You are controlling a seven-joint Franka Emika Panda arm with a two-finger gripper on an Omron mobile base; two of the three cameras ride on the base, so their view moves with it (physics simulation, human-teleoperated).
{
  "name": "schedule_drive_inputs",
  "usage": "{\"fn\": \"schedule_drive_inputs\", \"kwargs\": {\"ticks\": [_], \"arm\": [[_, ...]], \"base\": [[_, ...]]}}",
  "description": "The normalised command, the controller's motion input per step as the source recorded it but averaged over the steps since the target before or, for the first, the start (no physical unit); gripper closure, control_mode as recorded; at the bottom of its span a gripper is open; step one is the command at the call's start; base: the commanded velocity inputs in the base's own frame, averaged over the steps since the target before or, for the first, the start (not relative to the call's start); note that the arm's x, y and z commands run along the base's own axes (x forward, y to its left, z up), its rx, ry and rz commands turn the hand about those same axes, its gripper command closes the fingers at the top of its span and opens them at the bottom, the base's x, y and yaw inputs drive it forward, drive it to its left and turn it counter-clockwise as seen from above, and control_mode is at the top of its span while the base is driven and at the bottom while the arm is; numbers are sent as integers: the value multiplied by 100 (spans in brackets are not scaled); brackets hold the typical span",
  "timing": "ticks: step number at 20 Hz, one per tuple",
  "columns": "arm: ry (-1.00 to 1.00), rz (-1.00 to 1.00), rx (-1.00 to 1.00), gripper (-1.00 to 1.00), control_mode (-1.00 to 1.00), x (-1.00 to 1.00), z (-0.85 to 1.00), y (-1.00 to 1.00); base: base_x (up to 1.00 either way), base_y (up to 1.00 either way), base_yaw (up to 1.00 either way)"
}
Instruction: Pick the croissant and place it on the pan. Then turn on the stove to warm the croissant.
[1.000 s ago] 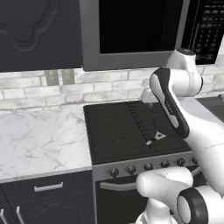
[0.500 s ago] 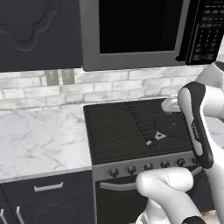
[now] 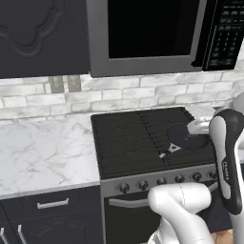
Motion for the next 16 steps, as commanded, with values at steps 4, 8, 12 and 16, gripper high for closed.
{"fn": "schedule_drive_inputs", "kwargs": {"ticks": [4, 8, 12, 16], "arm": [[-2, 0, 0, -100, -100, -33, -12, 0], [0, 0, 0, -100, -100, -10, -7, 0], [2, 0, 0, -100, -100, 0, -3, 0], [0, 0, 0, -100, -100, 0, 0, 0]], "base": [[0, 0, 0], [0, 0, 0], [0, 0, 0], [0, 0, 0]]}}
